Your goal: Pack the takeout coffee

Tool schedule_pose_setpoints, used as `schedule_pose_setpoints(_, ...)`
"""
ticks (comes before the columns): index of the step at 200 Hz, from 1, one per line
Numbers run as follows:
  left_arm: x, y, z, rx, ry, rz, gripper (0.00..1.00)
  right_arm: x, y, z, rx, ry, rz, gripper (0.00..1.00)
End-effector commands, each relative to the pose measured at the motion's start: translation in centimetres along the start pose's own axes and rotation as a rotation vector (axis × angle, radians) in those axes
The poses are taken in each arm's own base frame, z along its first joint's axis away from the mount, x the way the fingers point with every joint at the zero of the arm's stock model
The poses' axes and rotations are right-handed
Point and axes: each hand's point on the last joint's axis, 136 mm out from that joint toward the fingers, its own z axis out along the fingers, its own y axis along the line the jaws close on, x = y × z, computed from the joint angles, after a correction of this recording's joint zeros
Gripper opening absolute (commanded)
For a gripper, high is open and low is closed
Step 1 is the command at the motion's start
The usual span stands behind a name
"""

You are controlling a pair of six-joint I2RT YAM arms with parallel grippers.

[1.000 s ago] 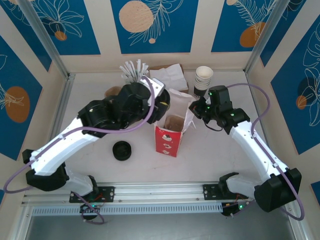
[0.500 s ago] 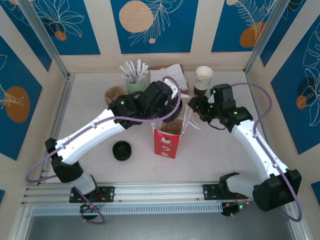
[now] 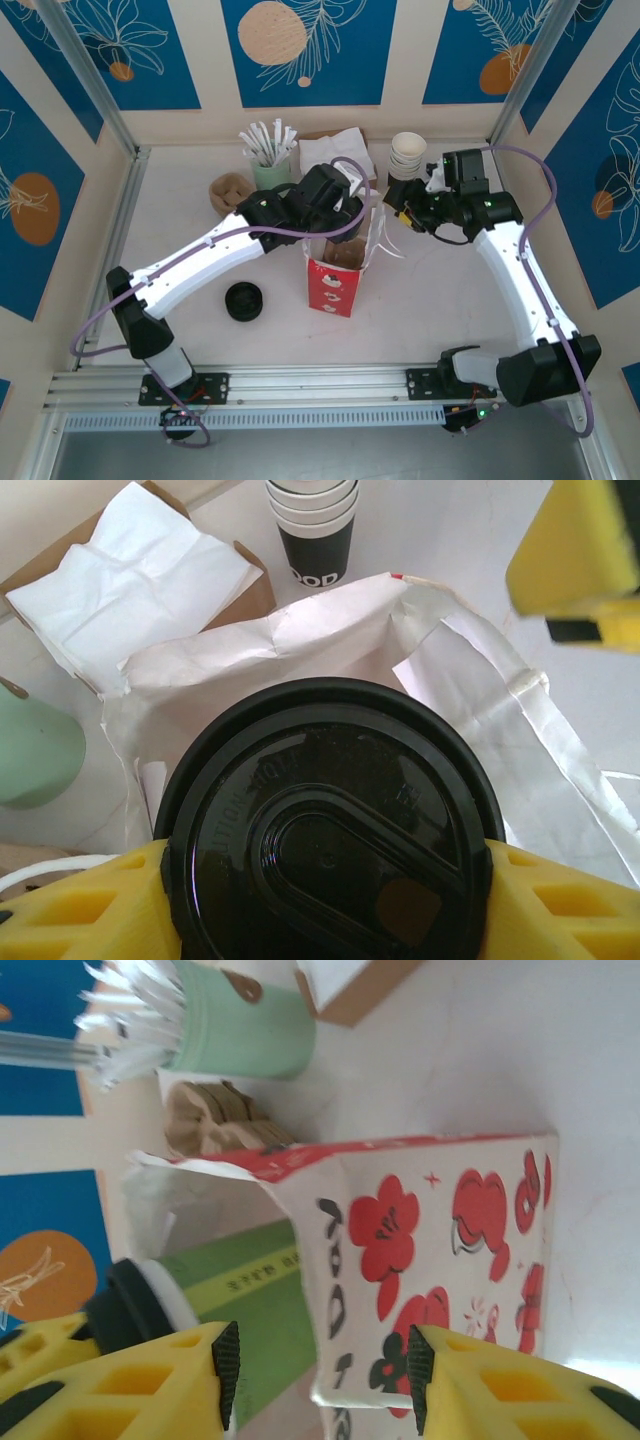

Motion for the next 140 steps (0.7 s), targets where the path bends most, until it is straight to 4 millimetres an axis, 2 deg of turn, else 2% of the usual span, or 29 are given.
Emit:
schedule_pose_setpoints(1, -1.3, 0.4, -0.1, -0.007, -0.042, -0.029, 0.62, 2.1, -0.2, -0.1, 0.023, 0.105, -0.007, 0.49)
schedule_pose_setpoints(22, -0.9, 0.9, 0.2, -0.038, -0.035, -0.053, 0.62, 2.4, -0.6, 0.0, 0.038, 0.124, -0.032, 0.50)
schedule_pose_setpoints(71, -0.6, 1.1, 0.7, -0.059, -0.008, -0.087, 0.62, 2.5, 0.7, 0.1, -0.009, 0.183, -0.087, 0.52)
schedule_pose_setpoints(97, -0.8, 1.0, 1.2, -0.063, 0.001, -0.085, 0.62, 2.2, 0.8, 1.2, -0.006, 0.205, -0.100, 0.51)
schedule_pose_setpoints(140, -0.6, 0.8, 2.2, -0.068, 0.017, -0.096, 0.62, 1.7, -0.1, 2.9, 0.046, 0.252, -0.121, 0.45)
